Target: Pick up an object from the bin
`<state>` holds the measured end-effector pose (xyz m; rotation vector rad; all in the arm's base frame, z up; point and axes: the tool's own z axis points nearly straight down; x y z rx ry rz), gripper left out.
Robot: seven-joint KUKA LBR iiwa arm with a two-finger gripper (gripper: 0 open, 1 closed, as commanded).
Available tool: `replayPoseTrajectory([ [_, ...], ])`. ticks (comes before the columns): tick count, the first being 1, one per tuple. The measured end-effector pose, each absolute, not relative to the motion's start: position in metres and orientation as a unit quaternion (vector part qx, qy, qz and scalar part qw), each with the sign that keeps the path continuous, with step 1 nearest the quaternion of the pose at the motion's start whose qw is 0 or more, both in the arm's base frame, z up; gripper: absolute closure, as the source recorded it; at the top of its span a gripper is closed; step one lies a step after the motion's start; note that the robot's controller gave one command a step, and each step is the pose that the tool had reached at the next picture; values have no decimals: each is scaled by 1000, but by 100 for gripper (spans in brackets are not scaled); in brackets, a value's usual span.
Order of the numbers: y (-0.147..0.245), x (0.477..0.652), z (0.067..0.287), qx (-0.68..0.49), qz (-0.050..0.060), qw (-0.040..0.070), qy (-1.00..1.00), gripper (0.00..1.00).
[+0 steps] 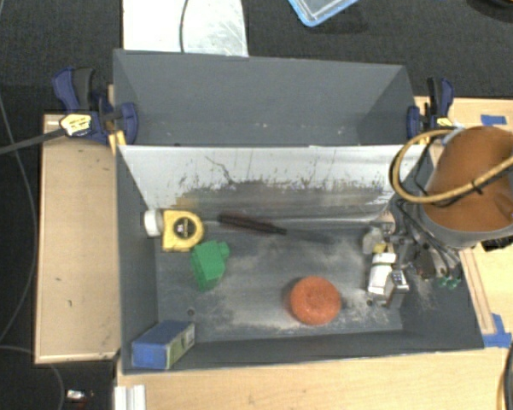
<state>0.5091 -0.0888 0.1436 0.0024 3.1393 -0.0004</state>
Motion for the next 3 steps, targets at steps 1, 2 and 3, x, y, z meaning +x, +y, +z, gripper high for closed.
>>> replayPoseTrajectory([
  [1,-60,482,107,-21,0,2,1000,0],
  [2,-33,477,99,13,0,4,1000,0],
  [3,11,487,79,-114,0,3,993,0],
])
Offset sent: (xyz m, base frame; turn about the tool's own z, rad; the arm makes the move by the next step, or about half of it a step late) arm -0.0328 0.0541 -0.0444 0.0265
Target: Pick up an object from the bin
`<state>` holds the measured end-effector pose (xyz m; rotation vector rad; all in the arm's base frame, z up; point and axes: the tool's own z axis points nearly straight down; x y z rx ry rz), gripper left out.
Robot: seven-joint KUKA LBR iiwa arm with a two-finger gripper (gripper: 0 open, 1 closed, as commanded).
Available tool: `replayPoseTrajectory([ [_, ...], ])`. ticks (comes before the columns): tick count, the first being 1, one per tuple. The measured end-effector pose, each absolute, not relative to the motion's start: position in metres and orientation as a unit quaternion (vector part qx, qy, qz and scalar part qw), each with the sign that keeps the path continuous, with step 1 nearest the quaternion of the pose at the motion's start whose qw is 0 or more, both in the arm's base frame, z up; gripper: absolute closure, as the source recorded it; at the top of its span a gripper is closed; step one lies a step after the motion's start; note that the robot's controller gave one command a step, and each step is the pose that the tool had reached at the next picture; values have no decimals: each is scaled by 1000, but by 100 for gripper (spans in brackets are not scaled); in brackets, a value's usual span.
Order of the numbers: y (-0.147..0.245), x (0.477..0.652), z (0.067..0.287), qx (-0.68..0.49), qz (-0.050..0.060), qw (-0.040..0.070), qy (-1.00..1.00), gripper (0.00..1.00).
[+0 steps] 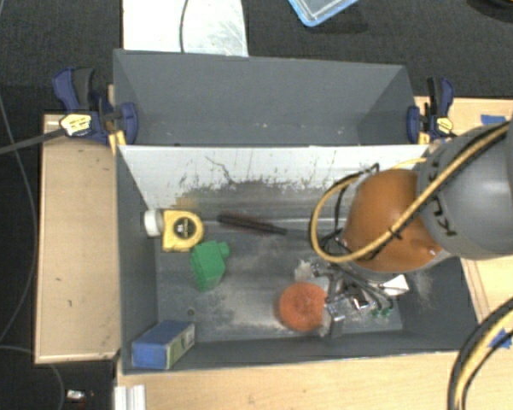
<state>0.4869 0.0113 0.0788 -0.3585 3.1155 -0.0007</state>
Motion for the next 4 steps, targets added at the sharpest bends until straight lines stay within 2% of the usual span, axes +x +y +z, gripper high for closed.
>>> replayPoseTrajectory([
  [1,15,476,70,15,-1,2,1000,100],
  [2,15,476,70,14,-1,2,1000,100],
  [3,39,493,144,24,-1,1,1000,100],
  [4,1,484,217,-9,-3,3,1000,100],
])
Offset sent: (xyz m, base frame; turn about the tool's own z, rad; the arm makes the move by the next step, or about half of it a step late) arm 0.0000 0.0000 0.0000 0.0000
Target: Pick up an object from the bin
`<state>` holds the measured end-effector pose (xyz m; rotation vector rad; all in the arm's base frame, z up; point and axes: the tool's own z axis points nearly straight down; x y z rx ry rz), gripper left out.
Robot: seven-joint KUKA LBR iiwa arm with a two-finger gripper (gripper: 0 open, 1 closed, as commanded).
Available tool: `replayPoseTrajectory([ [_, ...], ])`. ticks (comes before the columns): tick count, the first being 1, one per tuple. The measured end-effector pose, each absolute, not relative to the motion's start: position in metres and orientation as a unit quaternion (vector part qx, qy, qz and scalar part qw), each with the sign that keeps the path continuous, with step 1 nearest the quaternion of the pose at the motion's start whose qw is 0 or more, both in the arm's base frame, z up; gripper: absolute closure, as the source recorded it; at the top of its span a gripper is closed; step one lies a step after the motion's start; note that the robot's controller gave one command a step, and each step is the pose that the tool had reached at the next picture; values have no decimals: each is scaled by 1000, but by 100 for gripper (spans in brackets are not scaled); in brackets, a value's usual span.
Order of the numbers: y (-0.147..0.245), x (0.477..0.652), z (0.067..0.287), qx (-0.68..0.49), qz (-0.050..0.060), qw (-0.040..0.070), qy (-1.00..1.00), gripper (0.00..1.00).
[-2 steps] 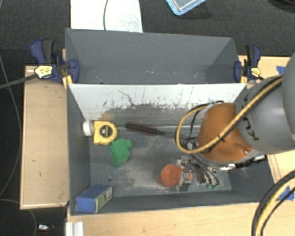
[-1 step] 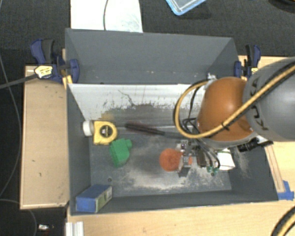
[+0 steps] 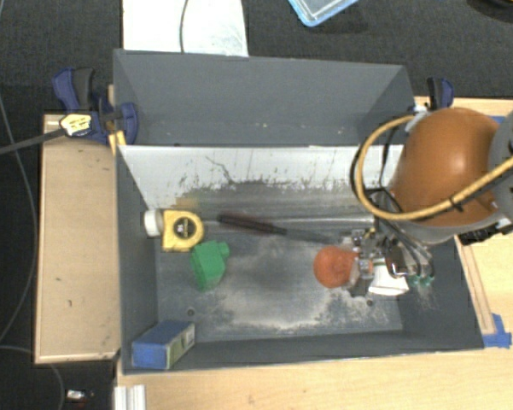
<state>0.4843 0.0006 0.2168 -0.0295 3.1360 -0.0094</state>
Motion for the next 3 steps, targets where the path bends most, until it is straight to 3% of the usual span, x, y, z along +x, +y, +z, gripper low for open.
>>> replayPoseTrajectory([
  [1,18,503,149,-139,-1,2,990,100],
  [2,13,501,168,-217,-1,-1,976,100],
  [3,25,503,230,-76,-1,-1,997,100],
])
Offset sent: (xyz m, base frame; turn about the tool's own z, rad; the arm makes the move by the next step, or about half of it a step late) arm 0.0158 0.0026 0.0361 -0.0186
